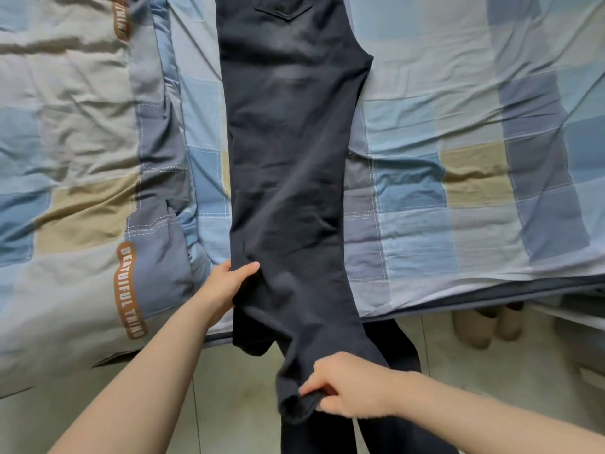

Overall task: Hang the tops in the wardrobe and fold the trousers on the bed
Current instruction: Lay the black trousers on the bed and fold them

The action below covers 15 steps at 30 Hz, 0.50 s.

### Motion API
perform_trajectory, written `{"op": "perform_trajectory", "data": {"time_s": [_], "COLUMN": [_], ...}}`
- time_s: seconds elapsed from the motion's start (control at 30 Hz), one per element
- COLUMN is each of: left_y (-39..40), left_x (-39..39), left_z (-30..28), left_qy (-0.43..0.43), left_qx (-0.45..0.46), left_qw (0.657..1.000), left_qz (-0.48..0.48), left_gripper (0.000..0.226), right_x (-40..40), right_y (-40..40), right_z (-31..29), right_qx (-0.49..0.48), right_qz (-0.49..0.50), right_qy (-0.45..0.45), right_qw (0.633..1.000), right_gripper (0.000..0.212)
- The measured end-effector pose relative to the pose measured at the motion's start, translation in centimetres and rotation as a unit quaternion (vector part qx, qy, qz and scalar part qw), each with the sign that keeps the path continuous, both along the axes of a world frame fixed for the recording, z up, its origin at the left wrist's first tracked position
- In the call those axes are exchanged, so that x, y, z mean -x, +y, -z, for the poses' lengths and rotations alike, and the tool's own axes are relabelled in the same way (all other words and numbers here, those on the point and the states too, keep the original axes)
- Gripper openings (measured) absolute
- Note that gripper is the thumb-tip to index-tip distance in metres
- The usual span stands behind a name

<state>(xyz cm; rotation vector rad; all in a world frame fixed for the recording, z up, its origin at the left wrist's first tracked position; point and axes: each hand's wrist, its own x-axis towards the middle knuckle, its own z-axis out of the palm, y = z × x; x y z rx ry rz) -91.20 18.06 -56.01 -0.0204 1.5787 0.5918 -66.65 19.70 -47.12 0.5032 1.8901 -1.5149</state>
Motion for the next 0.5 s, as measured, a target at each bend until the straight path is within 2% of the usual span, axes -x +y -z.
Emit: {"op": "perform_trajectory", "data": {"time_s": [0.07, 0.1, 0.17, 0.2, 0.23, 0.27, 0.3, 0.37, 0.4, 0.43, 0.5], "left_y": [-0.9, -1.4, -2.5, -3.0, -3.4, -3.8, -4.0, -4.3, -4.3, -4.4, -4.3], "left_x": [-0.6, -0.9, -1.1, -1.0, -0.9, -0.9, -0.9, -0.9, -0.9, -0.9, -0.9], "left_z": [-0.1, 0.0, 0.6, 0.9, 1.1, 1.2, 1.1, 1.3, 1.4, 1.4, 0.8], "left_qy": [0.022, 0.028, 0.04, 0.046, 0.052, 0.058, 0.063, 0.072, 0.077, 0.081, 0.08], "left_qx": [0.026, 0.041, 0.048, 0.042, 0.035, 0.031, 0.027, 0.018, 0.012, 0.005, -0.018], "left_qw": [0.999, 0.997, 0.992, 0.992, 0.992, 0.992, 0.993, 0.993, 0.992, 0.991, 0.991], "left_qz": [0.038, 0.066, 0.105, 0.112, 0.109, 0.105, 0.098, 0.096, 0.101, 0.104, 0.106], "left_gripper": [0.018, 0.013, 0.01, 0.012, 0.015, 0.017, 0.019, 0.021, 0.019, 0.017, 0.014], "right_x": [0.0, -0.1, -0.1, -0.2, -0.4, -0.3, -0.1, 0.3, 0.8, 1.2, 1.7], "right_y": [-0.6, -0.3, 1.7, 3.2, 5.0, 6.7, 8.3, 10.3, 10.8, 10.9, 10.7], "right_z": [0.3, 0.9, 3.1, 4.5, 6.0, 7.2, 8.1, 10.0, 10.6, 11.1, 11.4], "right_qx": [0.074, 0.083, -0.009, -0.078, -0.148, -0.194, -0.199, -0.115, -0.081, -0.069, -0.131], "right_qz": [-0.03, -0.005, 0.152, 0.275, 0.386, 0.455, 0.491, 0.543, 0.562, 0.573, 0.552], "right_qy": [-0.054, -0.07, -0.07, -0.083, -0.111, -0.147, -0.185, -0.224, -0.227, -0.229, -0.221], "right_qw": [0.995, 0.994, 0.986, 0.955, 0.904, 0.856, 0.828, 0.801, 0.791, 0.784, 0.794], "right_gripper": [0.034, 0.032, 0.023, 0.02, 0.02, 0.023, 0.03, 0.047, 0.049, 0.043, 0.025]}}
